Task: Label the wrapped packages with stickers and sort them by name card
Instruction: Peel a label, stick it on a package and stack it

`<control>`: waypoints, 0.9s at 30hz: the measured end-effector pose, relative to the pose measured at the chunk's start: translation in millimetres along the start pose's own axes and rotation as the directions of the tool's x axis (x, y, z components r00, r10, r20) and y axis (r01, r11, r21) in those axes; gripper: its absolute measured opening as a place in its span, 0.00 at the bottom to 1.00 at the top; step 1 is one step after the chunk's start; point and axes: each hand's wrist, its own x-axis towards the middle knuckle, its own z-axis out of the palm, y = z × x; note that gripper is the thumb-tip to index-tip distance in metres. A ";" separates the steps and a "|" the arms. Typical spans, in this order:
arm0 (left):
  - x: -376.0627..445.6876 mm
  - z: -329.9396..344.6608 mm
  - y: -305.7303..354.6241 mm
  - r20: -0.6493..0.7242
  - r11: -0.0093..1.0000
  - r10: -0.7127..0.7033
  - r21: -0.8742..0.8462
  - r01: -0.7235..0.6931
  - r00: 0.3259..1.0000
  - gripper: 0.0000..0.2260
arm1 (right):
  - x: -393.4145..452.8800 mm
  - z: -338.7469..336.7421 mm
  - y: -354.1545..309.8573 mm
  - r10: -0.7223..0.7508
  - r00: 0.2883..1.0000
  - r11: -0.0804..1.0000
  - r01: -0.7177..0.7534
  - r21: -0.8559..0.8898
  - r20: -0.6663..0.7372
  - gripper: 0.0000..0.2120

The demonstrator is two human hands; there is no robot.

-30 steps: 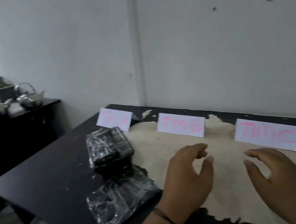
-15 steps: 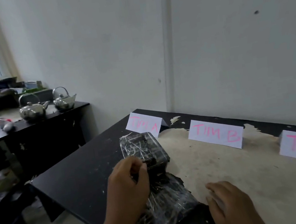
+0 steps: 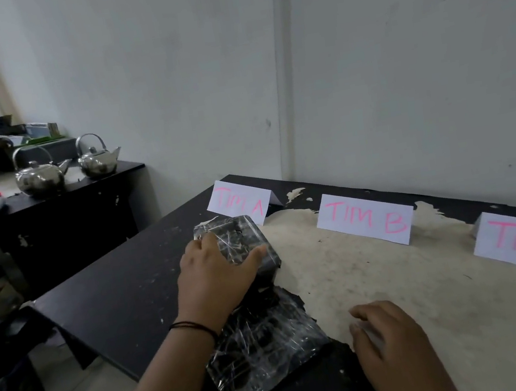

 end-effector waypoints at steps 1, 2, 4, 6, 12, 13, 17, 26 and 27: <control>0.8 0.8 0.2 0.004 0.999 -0.001 0.038 0.001 1.000 0.35 | 0.1 0.0 -0.2 0.007 1.000 1.000 -0.007 0.000 0.001 0.08; 1.7 2.3 -1.2 -0.005 0.998 0.006 0.066 -0.006 1.000 0.34 | 0.2 0.1 -0.5 0.012 1.000 1.000 -0.012 0.000 0.004 0.08; 3.9 4.9 -5.2 -0.051 0.994 0.046 0.096 -0.041 0.998 0.27 | 0.1 0.1 -0.5 0.020 1.000 1.000 -0.020 0.000 0.013 0.08; 4.0 4.2 -6.0 -0.121 0.996 0.074 0.063 -0.066 0.990 0.20 | 0.2 -0.2 -1.0 0.023 1.000 1.000 -0.023 0.001 0.017 0.08; 2.6 -11.2 -10.0 -0.260 0.925 -0.006 -0.368 -0.094 0.966 0.10 | 1.7 -2.2 -3.2 0.029 0.999 1.000 -0.029 -0.003 0.026 0.08; 6.3 -12.4 -14.0 -0.270 0.896 -0.047 -0.436 -0.078 0.962 0.12 | 1.8 -2.8 -3.4 0.036 0.999 0.999 -0.036 -0.002 0.033 0.08; 11.5 -21.0 -20.1 -0.135 0.565 -0.240 -0.825 0.025 0.961 0.27 | 1.9 -5.0 -5.9 0.056 0.997 0.998 -0.056 -0.010 0.051 0.09; -17.1 -29.8 -1.1 0.117 0.360 -0.020 -0.926 0.116 0.993 0.16 | 1.8 -18.6 -13.5 0.228 0.969 0.971 -0.234 0.051 0.095 0.08; -22.5 -28.3 4.8 0.158 0.371 0.007 -0.918 0.144 0.987 0.15 | 2.0 -23.9 -13.9 0.251 0.963 0.965 -0.257 0.056 0.098 0.09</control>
